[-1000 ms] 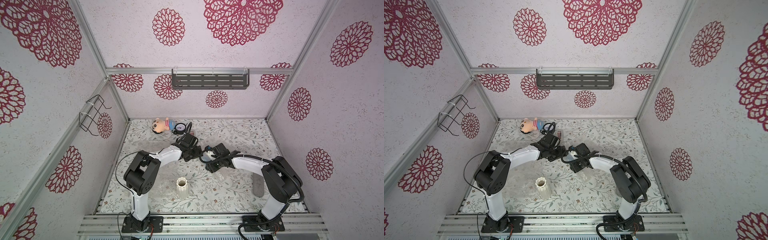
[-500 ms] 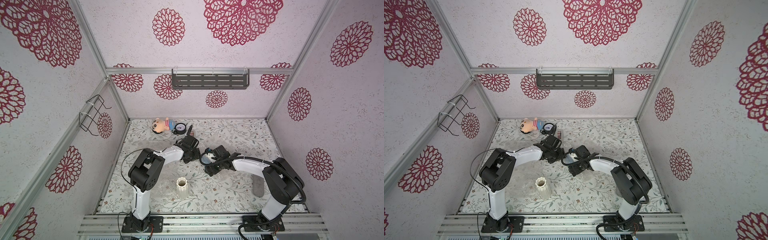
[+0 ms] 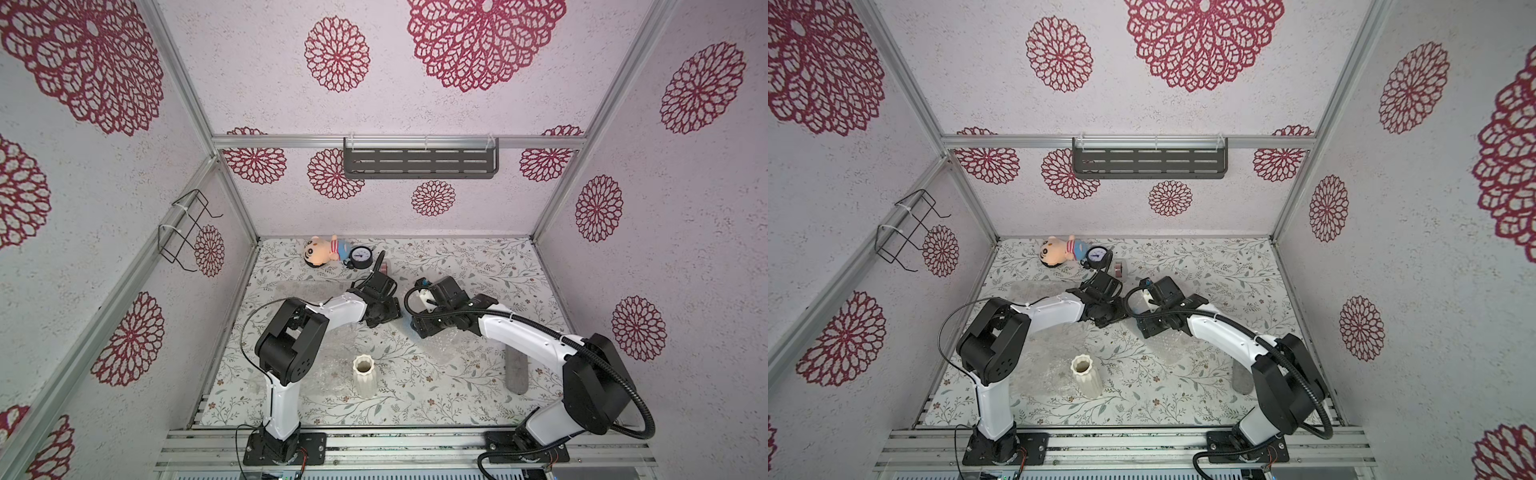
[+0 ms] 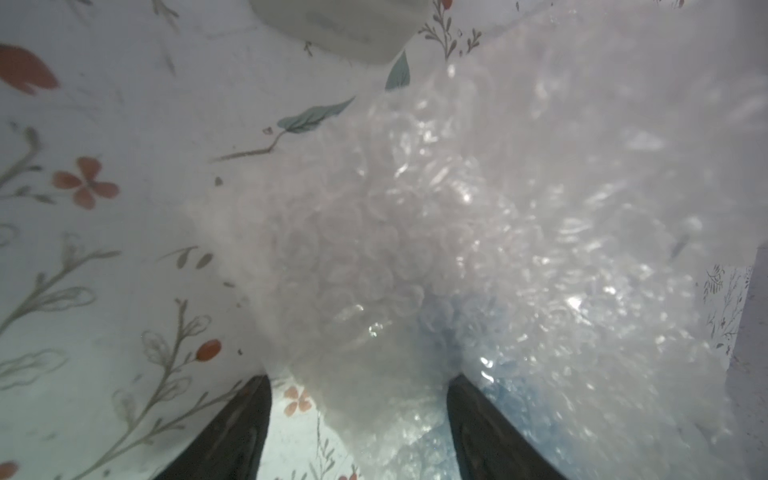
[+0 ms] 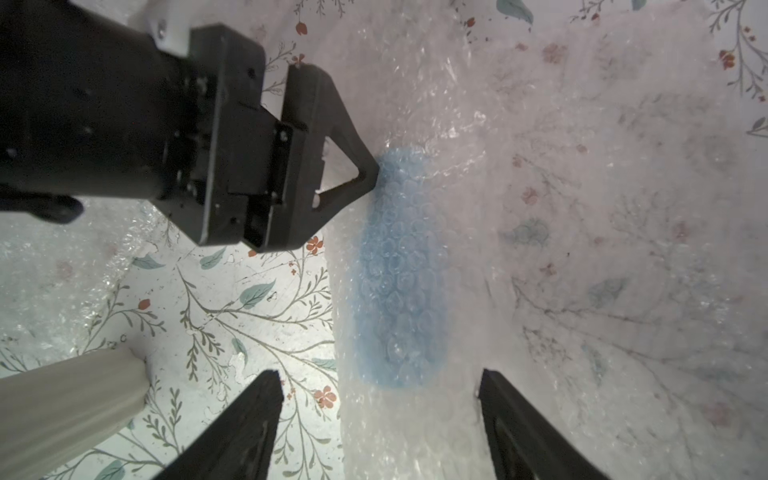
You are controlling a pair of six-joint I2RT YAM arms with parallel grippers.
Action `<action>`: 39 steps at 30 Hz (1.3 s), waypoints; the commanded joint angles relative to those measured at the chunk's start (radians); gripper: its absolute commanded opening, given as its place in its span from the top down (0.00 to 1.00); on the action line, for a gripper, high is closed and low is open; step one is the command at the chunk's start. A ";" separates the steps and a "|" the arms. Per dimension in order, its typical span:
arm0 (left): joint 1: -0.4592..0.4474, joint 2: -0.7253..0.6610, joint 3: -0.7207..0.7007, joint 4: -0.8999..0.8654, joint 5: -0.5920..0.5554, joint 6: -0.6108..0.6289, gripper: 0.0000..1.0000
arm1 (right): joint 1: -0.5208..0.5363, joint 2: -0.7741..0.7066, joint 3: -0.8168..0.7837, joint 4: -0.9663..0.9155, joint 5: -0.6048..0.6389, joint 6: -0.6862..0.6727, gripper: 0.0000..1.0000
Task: Wrap vases in bubble wrap
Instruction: Wrap the vase in bubble wrap.
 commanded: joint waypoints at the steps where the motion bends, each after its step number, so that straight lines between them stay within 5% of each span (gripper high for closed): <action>1: -0.006 -0.041 -0.015 -0.006 0.001 -0.005 0.28 | 0.011 0.026 0.060 -0.058 0.051 0.012 0.24; 17: -0.001 -0.145 -0.009 -0.008 0.019 0.000 0.23 | -0.073 0.085 -0.020 0.044 -0.032 0.009 0.51; 29: 0.004 0.067 0.277 -0.229 -0.045 0.102 0.18 | -0.113 0.140 -0.010 0.085 -0.054 0.012 0.59; 39: 0.019 0.158 0.403 -0.173 -0.029 0.135 0.29 | -0.122 0.150 -0.049 0.130 -0.066 0.018 0.61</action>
